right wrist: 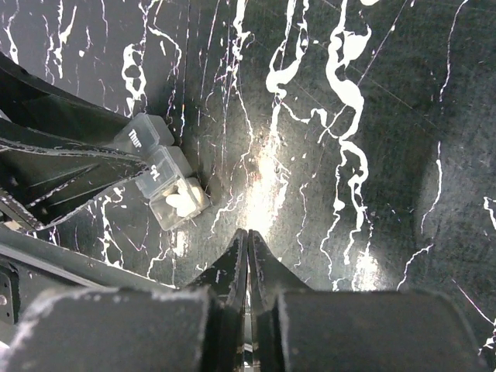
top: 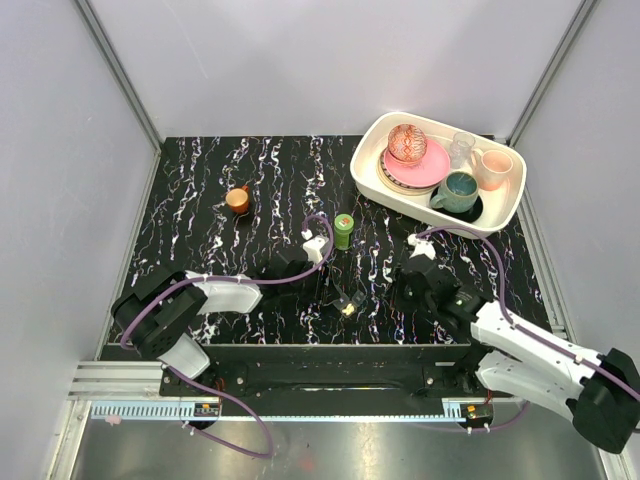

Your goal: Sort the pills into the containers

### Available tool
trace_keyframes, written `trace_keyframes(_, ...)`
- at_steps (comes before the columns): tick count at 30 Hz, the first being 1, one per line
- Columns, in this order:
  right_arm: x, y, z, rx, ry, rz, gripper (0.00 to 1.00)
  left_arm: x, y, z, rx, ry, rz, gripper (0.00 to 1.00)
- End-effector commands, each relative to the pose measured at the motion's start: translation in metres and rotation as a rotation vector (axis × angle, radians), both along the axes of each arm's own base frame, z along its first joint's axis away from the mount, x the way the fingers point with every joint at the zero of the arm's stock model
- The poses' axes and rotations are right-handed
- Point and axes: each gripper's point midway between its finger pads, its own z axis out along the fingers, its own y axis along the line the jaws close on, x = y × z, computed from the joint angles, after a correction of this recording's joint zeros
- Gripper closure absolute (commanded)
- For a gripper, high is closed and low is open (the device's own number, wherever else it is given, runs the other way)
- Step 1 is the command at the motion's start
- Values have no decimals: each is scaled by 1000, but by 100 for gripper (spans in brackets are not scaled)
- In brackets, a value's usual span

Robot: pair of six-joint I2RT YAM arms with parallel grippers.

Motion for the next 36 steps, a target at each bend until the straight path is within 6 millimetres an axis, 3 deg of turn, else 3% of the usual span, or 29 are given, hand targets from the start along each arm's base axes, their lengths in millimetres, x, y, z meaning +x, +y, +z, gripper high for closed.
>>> trace_keyframes(1,17,14,7,57,-47,-19,95,-2,3,-5,17,8,-9,51)
trace_keyframes(6,28,11,-7,3,-40,-69,95,-4,4,-6,21,14,-15,51)
trace_keyframes(16,41,32,-34,-47,3,0,99,-8,6,-10,24,28,-15,53)
trace_keyframes(22,46,49,-25,-5,-42,82,100,-10,7,-12,24,35,-13,53)
trace_keyframes(28,32,74,-13,89,-27,230,100,-12,6,-14,19,40,-16,53)
trace_keyframes(36,12,89,-6,170,29,342,100,-12,4,-15,21,43,-17,54)
